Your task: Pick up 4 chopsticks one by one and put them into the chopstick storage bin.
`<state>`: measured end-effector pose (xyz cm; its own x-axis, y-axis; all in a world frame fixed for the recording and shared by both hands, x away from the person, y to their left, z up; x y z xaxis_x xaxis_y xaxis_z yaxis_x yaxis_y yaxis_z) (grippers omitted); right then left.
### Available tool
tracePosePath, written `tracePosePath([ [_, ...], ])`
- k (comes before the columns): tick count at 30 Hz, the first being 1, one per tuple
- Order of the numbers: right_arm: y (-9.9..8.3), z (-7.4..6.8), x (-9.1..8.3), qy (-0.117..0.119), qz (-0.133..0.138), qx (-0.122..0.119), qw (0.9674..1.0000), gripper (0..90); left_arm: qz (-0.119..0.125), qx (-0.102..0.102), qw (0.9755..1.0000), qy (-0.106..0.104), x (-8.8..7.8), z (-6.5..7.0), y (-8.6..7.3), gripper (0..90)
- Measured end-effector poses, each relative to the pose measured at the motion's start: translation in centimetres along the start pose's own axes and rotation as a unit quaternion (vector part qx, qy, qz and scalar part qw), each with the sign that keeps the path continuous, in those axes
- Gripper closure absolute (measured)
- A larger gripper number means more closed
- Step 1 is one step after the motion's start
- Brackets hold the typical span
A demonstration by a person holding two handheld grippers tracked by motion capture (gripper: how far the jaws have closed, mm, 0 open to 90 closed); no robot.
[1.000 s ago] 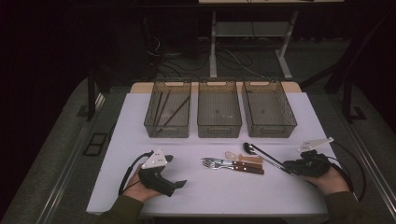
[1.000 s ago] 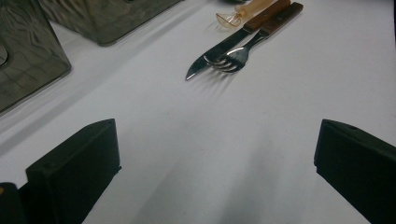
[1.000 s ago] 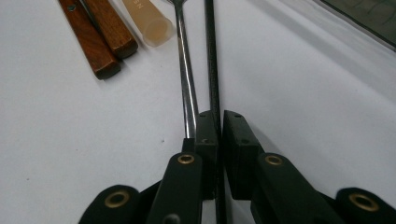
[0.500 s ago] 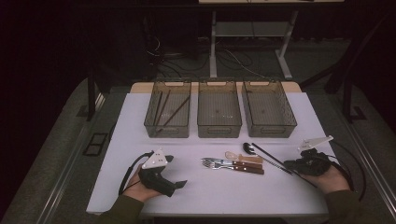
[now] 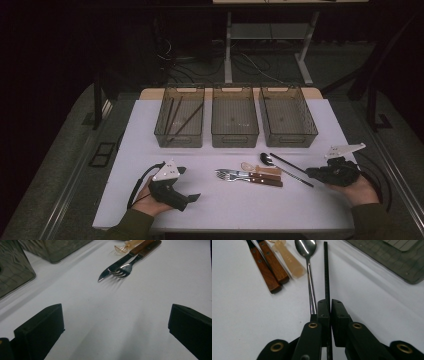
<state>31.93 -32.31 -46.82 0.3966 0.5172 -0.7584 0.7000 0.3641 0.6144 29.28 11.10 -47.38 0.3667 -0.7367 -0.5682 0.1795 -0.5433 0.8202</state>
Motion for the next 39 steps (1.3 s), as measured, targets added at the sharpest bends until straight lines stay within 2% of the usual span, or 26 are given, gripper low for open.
tracePosePath([
  [10,1.0,-0.9,-0.8,0.006,0.022,-0.012,0.9997,85.4,0.002,-0.001,1.0,0.0,0.0,0.0,0.0,0.0],
  [17,1.8,-2.0,-1.0,0.022,0.037,-0.02,0.9989,85.4,0.003,-0.001,1.0,0.0,0.0,0.0,0.0,0.0],
  [18,1.9,-2.1,-1.0,0.023,0.039,-0.02,0.9988,85.4,0.009,-0.007,0.9999,0.001,0.1,0.1,0.1,0.0],
  [20,2.2,-2.5,-1.1,0.028,0.044,-0.021,0.9984,85.4,0.009,-0.006,0.9999,0.001,0.1,0.1,0.1,0.0],
  [26,3.6,-3.7,-1.2,0.048,0.066,-0.027,0.9963,85.4,0.009,-0.01,0.9999,0.0,0.0,0.0,0.1,0.0],
  [36,5.7,-5.1,-0.4,0.063,0.076,-0.039,0.9943,85.4,0.007,-0.009,0.9999,0.001,0.1,0.0,0.0,0.0],
  [39,6.5,-5.7,-0.2,0.075,0.083,-0.04,0.9929,85.4,0.007,-0.008,0.9999,-0.001,0.1,0.0,0.0,0.0],
])
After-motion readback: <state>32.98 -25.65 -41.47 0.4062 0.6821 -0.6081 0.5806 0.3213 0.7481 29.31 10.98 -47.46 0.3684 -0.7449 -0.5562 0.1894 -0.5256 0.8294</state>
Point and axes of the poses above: each handheld gripper's, and its own axes: x roughly forward along the jaws, y roughly out of its top, z roughly to its right, the point moved 6 cm from there along x, roughly forward along the jaws, and after that the axes turned 10 degrees about x, right-handed, at the moved point
